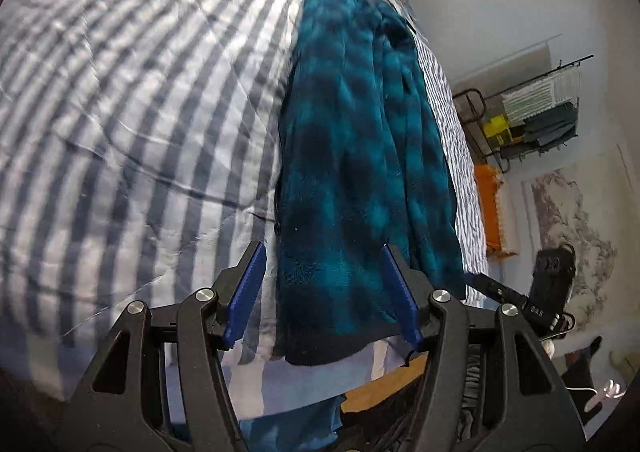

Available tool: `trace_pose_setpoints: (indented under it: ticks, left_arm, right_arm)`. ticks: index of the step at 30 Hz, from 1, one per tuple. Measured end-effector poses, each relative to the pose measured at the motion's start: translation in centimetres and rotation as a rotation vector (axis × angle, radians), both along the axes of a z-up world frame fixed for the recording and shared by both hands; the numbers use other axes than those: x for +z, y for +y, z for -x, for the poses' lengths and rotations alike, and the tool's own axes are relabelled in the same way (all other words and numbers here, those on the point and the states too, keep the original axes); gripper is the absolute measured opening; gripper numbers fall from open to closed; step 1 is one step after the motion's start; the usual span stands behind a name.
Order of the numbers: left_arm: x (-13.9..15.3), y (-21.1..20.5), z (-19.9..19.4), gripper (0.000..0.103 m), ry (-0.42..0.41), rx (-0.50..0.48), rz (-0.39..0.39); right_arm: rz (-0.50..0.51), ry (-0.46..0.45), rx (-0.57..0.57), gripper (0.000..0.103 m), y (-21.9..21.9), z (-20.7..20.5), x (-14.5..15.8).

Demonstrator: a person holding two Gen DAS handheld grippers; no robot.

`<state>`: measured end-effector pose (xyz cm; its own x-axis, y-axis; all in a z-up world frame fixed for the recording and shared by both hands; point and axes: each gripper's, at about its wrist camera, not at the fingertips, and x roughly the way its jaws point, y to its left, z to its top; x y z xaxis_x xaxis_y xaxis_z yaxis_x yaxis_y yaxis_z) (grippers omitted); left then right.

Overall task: Fold large clothes
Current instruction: 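Grasp the end of the jacket strip with the left tool while the right tool grasps beside it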

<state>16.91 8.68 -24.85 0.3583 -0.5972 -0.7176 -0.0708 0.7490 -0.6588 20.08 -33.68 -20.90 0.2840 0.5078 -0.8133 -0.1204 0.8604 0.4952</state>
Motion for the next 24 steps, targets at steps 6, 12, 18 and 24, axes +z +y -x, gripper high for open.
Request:
trace_pose_setpoints:
  ticks: [6, 12, 18, 24]
  left_arm:
    - [-2.8, -0.9, -0.4, 0.058, 0.026, -0.029, 0.056]
    - [-2.4, -1.4, 0.1, 0.020, -0.007, -0.064, 0.034]
    - [-3.4, -1.6, 1.3, 0.033, 0.013, -0.033, 0.062]
    - [-3.3, -2.1, 1.9, 0.037, -0.008, -0.037, 0.069]
  right_arm:
    - [0.096, 0.068, 0.117, 0.035, 2.7, -1.6, -2.5]
    - [-0.119, 0.048, 0.060, 0.008, -1.9, -0.5, -0.9]
    - [-0.174, 0.106, 0.010, 0.009, -3.7, 0.4, -4.4]
    - [-0.089, 0.016, 0.051, 0.050, -2.9, 0.3, -1.5]
